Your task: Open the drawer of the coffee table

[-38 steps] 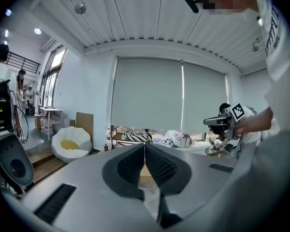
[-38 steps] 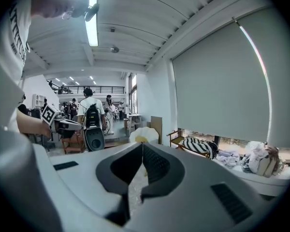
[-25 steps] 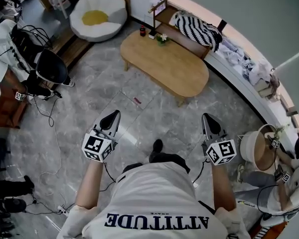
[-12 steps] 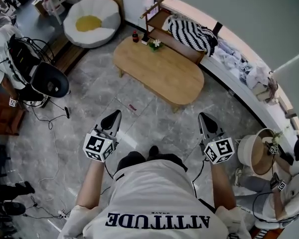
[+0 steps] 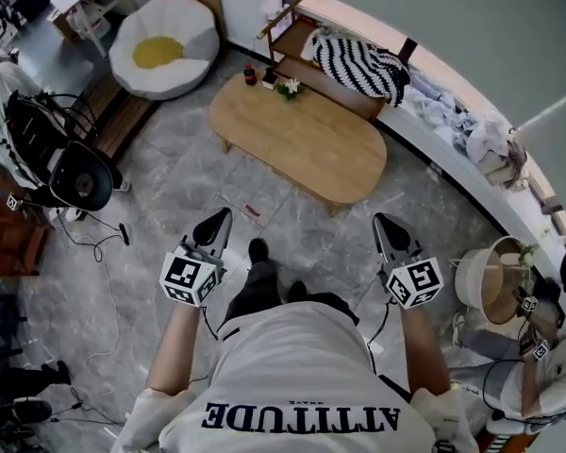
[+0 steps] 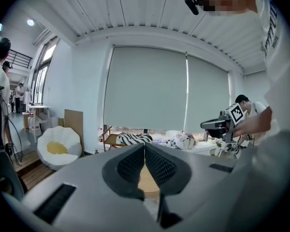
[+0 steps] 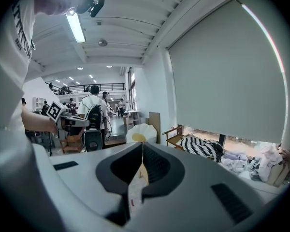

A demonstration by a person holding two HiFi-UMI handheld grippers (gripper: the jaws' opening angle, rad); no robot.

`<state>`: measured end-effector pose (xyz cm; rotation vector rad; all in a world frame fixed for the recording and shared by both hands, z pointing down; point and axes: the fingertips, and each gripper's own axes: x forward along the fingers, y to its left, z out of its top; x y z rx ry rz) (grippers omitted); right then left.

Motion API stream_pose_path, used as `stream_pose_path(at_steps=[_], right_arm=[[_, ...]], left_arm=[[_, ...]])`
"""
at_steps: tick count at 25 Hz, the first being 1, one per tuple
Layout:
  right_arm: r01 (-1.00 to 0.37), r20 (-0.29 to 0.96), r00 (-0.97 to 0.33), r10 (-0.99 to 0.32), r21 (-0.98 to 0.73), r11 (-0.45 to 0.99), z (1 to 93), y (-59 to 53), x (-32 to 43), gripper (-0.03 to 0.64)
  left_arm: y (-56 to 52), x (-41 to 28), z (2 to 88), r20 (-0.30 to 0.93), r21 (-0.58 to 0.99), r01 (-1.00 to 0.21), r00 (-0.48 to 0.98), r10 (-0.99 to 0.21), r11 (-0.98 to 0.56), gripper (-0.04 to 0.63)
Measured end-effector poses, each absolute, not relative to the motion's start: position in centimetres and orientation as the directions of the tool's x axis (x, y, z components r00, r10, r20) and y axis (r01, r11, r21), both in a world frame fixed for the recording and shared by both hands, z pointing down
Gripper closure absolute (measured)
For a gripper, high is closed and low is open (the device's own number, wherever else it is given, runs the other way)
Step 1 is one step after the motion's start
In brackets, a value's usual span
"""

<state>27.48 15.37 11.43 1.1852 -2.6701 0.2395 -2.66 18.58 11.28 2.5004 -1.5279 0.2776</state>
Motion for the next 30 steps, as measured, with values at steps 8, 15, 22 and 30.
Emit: stream_pose_path(at_steps=[8,15,22,30], right_arm=[[-0.774,0.256,-0.622,-0.740,-0.061,0.630,10.4,9.4,23.4,0.597],[-0.788,0.257,-0.605,-0.754,-0.059,0.613,10.4,6.2,19.1,0.597],[-0.819,0.280,-0.563,-0.778,-0.062,0.570,11.1,3.9,15.9,0.597],[-0.848,0.314,-0.519,-0.795,-0.070,0.526,12.5,1.5,13.2,0.598]], left_arm=[[10.3,-7.2,10.7,0.265,0.063,-0.861,0.503,-0.823,-0.505,0.575],[5.3,-10.0,11.1,0.269,0.064,-0.827,0.554,-0.788,-0.559,0.575],[1.2,-12.5,12.6,0.286,0.091,-0.781,0.614,-0.735,-0.617,0.575],[-3.3,-13.9,14.6,0.308,0.120,-0.731,0.670,-0.675,-0.671,0.575]])
